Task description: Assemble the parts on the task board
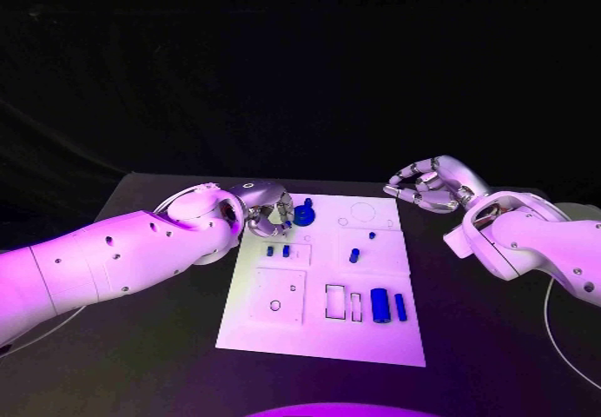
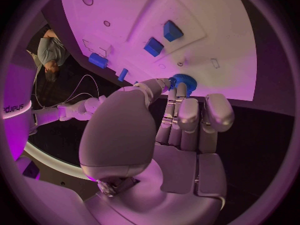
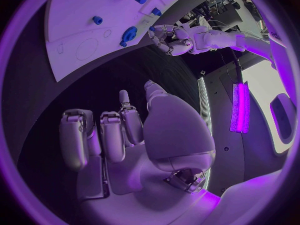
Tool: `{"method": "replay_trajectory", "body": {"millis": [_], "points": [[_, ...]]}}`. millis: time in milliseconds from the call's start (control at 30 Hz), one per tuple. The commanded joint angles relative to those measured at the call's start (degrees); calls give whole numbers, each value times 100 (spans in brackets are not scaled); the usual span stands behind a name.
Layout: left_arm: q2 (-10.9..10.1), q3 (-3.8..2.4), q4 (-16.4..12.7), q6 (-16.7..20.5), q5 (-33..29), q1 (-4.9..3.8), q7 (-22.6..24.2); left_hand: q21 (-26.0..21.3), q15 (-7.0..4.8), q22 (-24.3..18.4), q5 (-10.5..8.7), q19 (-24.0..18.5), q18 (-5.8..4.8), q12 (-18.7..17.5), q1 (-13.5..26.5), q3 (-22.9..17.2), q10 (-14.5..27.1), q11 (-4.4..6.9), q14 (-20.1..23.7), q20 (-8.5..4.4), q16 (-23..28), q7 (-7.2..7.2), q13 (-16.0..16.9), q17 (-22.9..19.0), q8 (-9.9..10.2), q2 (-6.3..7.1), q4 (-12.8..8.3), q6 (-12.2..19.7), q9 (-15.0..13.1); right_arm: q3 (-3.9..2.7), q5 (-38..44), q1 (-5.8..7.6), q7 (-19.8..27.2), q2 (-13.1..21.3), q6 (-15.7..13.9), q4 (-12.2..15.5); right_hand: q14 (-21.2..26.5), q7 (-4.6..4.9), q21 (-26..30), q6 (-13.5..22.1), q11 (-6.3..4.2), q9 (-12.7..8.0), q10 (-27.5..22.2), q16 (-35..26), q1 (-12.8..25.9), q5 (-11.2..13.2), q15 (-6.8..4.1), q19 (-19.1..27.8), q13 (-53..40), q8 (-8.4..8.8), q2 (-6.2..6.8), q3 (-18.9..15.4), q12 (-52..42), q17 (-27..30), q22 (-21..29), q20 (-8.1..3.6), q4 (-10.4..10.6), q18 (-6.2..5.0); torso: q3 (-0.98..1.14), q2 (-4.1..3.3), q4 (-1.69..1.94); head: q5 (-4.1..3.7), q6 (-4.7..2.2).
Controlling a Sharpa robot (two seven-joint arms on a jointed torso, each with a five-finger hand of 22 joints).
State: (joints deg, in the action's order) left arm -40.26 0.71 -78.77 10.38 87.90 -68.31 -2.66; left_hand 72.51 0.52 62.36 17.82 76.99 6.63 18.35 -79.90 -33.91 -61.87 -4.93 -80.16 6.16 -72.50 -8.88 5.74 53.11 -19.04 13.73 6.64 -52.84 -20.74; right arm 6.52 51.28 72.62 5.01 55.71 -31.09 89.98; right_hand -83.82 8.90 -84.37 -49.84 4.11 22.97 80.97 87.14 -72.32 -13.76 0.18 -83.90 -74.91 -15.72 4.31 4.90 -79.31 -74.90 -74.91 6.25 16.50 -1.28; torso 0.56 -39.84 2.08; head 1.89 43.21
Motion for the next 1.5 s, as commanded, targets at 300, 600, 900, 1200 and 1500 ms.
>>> {"method": "replay_trajectory", "body": {"millis": [300, 600, 900, 1200, 1500], "points": [[-42, -1, 49, -289, -175, -2, -48, 38, -17, 11, -25, 51, -83, -42, 35, 23, -52, -4, -38, 12, -24, 13, -9, -17, 25, 16, -15, -50, 5, 0, 63, -3, 13, -5, -2, 8, -414, -31, 36, -13, -21, 11, 4, -39, -48, -34, -42, -255, -482, -28, -9, 21, 0, -574, -1121, -36, -8, -32, 2, -5, -17, 27, 26], [3, 7, 118, -349, -182, 2, -78, 38, -17, 12, -25, 51, -84, -45, 36, 23, -56, -4, -41, 12, -28, 14, -10, -8, 26, 15, -14, -53, 5, 0, 64, -3, 13, -9, -2, 9, -414, -31, 36, -13, -21, 11, 4, -39, -48, -34, -42, -255, -482, -28, -9, 21, 0, -574, -1121, -36, -8, -32, 9, -3, -18, 23, 41], [35, 12, 165, -504, -175, 3, -168, 33, -17, 4, -25, 47, -81, -55, 35, 22, -65, -3, -39, 11, -25, 15, -11, -17, 29, 14, -16, -59, 6, 0, 66, -3, 11, -3, -3, 19, -414, -31, 36, -13, -21, 11, 4, -39, -48, -34, -42, -255, -482, -28, -9, 21, 0, -574, -1121, -36, -8, -32, 11, -3, -18, 45, 46], [51, 15, 174, -642, -173, 2, -193, 31, -17, 0, -25, 45, -80, -59, 35, 22, -67, -3, -37, 10, -22, 15, -12, -24, 32, 14, -17, -59, 7, 0, 67, -3, 11, 0, -2, 22, -414, -31, 36, -13, -21, 11, 4, -39, -48, -34, -42, -255, -482, -28, -9, 21, 0, -574, -1121, -36, -8, -32, 7, 0, -15, 44, 51], [68, 18, 179, -649, -183, 2, -195, 30, -18, -2, -27, 44, -80, -67, 37, 22, -75, -2, -35, 10, -19, 16, -13, -31, 34, 8, -15, -64, 7, 0, 68, -3, 9, 0, 0, 23, -416, -32, 31, -11, -23, 10, 9, -37, -47, -32, -45, -259, -485, -33, -8, 18, -4, -584, -1126, -39, -5, -31, 6, -6, -16, 39, 50]]}}
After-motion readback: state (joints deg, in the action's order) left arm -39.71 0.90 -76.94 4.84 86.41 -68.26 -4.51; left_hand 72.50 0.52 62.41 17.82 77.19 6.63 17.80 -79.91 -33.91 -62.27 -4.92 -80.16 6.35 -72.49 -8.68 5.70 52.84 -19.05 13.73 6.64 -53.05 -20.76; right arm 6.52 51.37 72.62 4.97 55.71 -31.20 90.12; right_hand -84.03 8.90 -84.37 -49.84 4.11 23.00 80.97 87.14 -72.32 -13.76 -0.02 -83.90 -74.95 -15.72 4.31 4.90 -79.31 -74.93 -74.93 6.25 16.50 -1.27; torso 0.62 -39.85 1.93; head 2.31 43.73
